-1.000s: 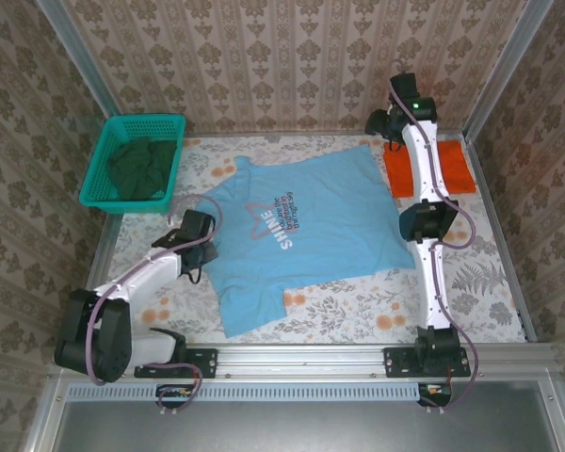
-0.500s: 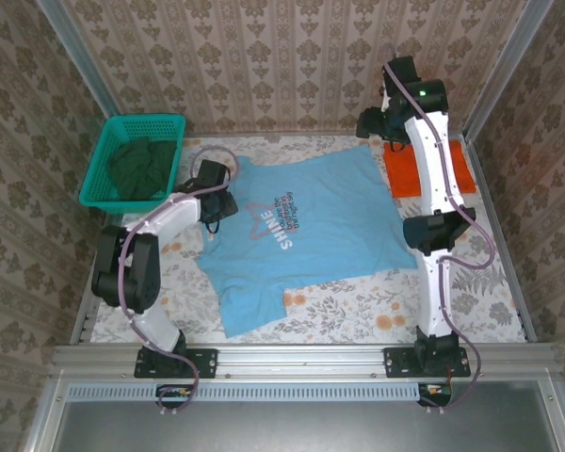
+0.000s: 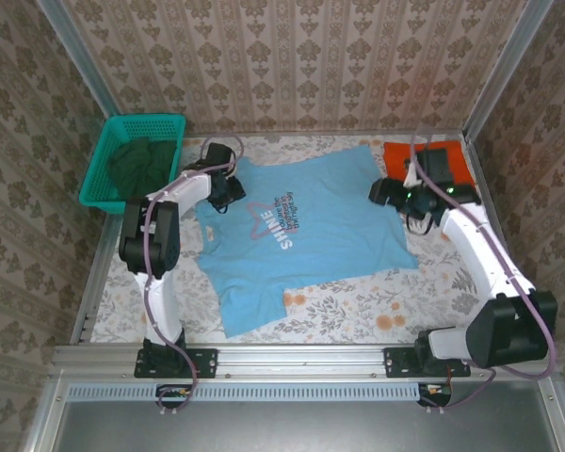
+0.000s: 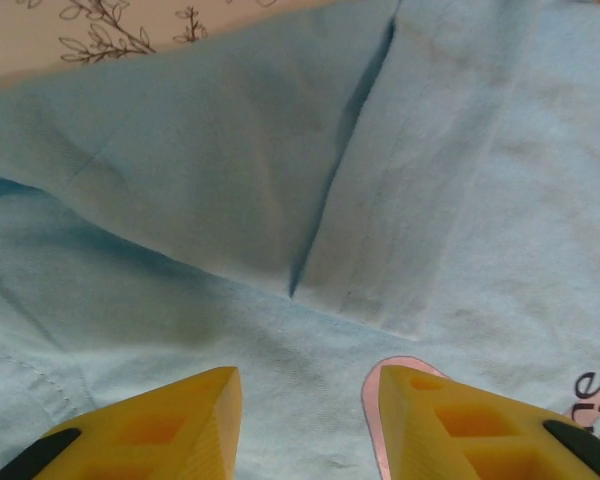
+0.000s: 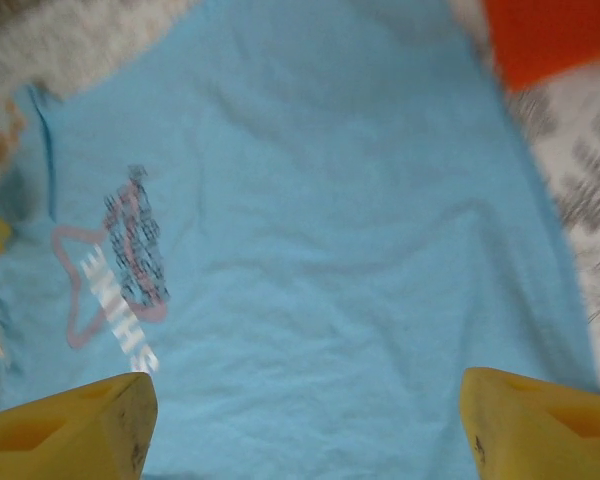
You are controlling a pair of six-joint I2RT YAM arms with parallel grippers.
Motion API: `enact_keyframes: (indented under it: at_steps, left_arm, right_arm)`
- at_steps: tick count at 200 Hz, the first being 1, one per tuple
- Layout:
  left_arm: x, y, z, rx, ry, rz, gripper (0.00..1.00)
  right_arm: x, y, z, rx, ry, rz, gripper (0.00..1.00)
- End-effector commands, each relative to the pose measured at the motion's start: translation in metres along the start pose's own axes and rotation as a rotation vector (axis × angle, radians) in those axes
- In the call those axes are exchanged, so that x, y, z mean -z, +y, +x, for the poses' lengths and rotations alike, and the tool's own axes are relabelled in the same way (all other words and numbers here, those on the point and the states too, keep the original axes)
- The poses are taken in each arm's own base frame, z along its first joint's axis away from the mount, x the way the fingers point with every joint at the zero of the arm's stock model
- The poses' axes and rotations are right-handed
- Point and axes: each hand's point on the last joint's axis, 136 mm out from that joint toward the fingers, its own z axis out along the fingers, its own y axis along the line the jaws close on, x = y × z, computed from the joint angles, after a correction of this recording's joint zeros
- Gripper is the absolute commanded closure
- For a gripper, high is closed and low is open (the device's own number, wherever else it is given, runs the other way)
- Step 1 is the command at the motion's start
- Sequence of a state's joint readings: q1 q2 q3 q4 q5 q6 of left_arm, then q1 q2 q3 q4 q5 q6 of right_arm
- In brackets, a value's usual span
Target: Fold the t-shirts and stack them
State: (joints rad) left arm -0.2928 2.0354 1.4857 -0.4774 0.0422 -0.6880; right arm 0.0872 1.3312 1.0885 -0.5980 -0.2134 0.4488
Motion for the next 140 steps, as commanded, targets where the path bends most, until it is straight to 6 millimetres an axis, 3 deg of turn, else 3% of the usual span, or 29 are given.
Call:
enact_keyframes:
  at_steps: [1, 29, 58, 83, 140]
  left_arm:
    - [0.000, 0.002, -0.003, 0.000, 0.031, -0.017, 0.59]
    - [-0.003, 0.002, -0.007, -0.005, 0.033, -0.033, 0.62]
    - [-0.008, -0.001, -0.009, -0.011, 0.043, -0.042, 0.62]
    - [-0.013, -0.005, -0.009, -0.025, 0.054, -0.055, 0.63]
    - [-0.024, -0.003, -0.014, -0.052, 0.068, -0.085, 0.63]
  right_arm:
    - [-0.032, 0.004, 0.018, -0.031, -0.039, -0.087, 0.23]
    - [-0.057, -0.002, 0.058, -0.020, -0.003, -0.078, 0.27]
    - [-0.075, 0.004, 0.081, 0.026, 0.017, -0.072, 0.31]
    - [-0.082, 0.012, 0.084, 0.064, 0.025, -0.062, 0.34]
    - [-0.095, 0.006, 0.091, 0.067, 0.045, -0.038, 0.38]
